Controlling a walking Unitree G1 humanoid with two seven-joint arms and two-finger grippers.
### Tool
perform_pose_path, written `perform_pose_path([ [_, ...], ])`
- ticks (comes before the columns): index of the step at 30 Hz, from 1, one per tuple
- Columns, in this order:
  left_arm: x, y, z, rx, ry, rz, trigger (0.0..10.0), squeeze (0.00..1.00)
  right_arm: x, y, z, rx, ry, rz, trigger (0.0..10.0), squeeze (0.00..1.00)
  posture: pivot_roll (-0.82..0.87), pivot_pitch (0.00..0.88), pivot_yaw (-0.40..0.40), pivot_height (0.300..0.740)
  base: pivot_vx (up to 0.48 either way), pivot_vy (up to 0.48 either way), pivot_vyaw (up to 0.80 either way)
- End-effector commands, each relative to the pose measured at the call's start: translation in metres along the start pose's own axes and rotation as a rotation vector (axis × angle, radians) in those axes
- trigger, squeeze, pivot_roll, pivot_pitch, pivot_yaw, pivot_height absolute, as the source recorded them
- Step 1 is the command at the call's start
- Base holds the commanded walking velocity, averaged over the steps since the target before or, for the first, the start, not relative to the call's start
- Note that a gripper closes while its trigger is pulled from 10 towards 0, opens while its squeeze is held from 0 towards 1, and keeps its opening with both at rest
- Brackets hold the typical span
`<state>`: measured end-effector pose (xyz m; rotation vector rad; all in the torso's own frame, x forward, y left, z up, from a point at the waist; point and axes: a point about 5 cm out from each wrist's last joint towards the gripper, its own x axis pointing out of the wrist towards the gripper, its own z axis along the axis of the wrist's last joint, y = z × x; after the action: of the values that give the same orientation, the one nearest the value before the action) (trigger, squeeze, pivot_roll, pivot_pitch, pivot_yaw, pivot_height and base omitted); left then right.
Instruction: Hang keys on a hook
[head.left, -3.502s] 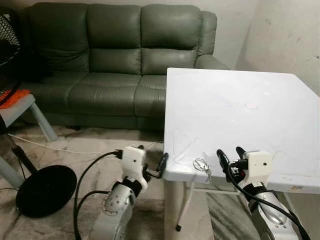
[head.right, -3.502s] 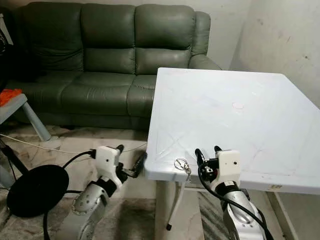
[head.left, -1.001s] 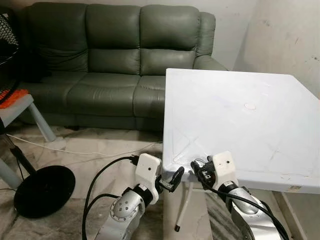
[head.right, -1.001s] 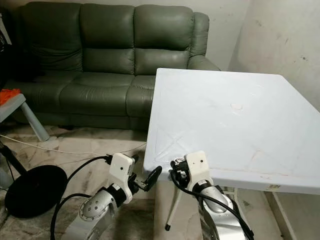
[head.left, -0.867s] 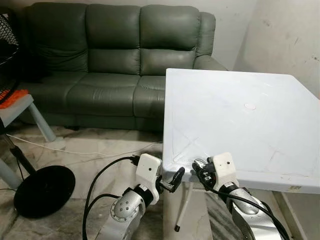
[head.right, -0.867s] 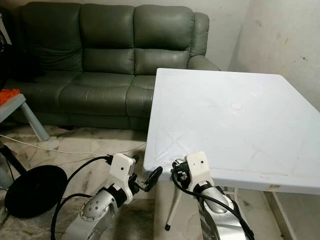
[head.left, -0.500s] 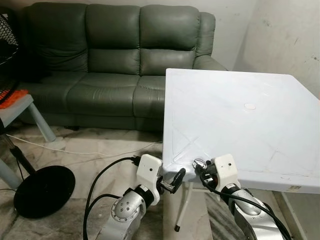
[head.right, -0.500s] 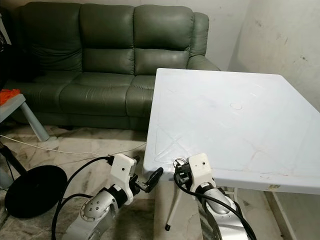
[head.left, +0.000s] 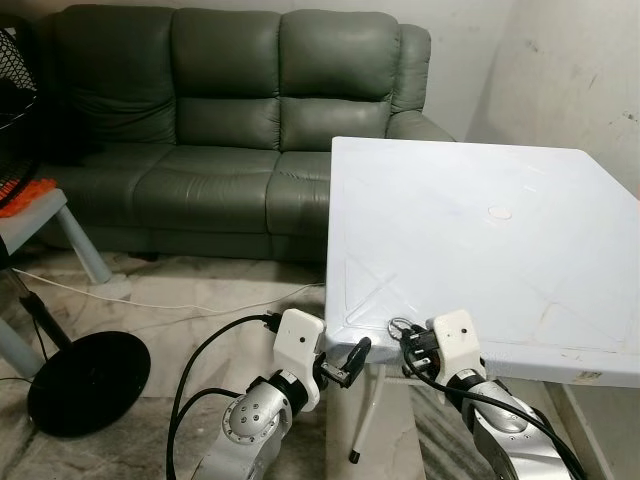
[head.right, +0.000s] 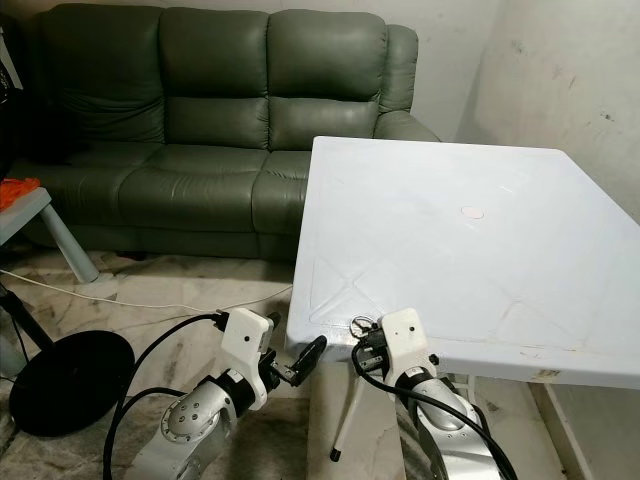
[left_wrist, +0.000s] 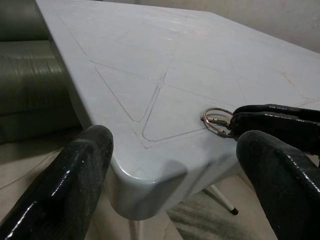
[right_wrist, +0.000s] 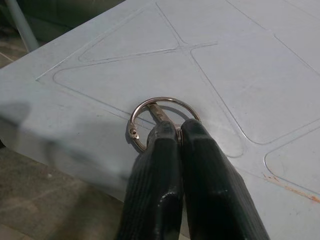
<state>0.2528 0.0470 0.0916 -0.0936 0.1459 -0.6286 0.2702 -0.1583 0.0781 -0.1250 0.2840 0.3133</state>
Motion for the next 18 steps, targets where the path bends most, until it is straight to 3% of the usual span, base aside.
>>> perform_pose_path([
  [1,0.001,-0.002,0.005,0.007,-0.016,0.002,10.0,0.0,0.0,-0.002,-0.001,0.009,-0.005,-0.002,0.0,0.0,-0.01,0.011,-0.043,0.74,0.0,0.0,0.0],
  [9,0.002,-0.001,0.006,0.014,-0.022,0.008,10.0,0.0,0.002,-0.004,0.007,0.047,-0.052,-0.018,0.0,0.0,-0.01,0.009,-0.041,0.74,0.0,0.0,0.0],
  [14,0.003,0.001,0.007,0.016,-0.029,0.013,10.0,0.0,0.003,-0.004,0.016,0.131,-0.121,0.008,0.2,0.0,-0.01,0.002,-0.041,0.74,0.0,0.0,0.0],
  [15,0.004,0.002,0.009,0.017,-0.037,0.019,10.0,0.0,0.003,-0.004,0.02,0.162,-0.153,0.013,3.5,0.0,-0.01,0.0,-0.04,0.74,0.0,0.0,0.0],
  [17,0.004,0.003,0.01,0.016,-0.042,0.022,10.0,0.0,0.004,-0.004,0.021,0.177,-0.156,0.006,3.5,0.0,-0.01,0.0,-0.041,0.74,0.0,0.0,0.0],
  [18,0.006,0.006,0.013,0.007,-0.053,0.034,10.0,0.0,0.004,-0.003,0.028,0.198,-0.208,0.023,4.5,0.0,-0.01,0.0,-0.042,0.74,0.0,0.0,0.0],
])
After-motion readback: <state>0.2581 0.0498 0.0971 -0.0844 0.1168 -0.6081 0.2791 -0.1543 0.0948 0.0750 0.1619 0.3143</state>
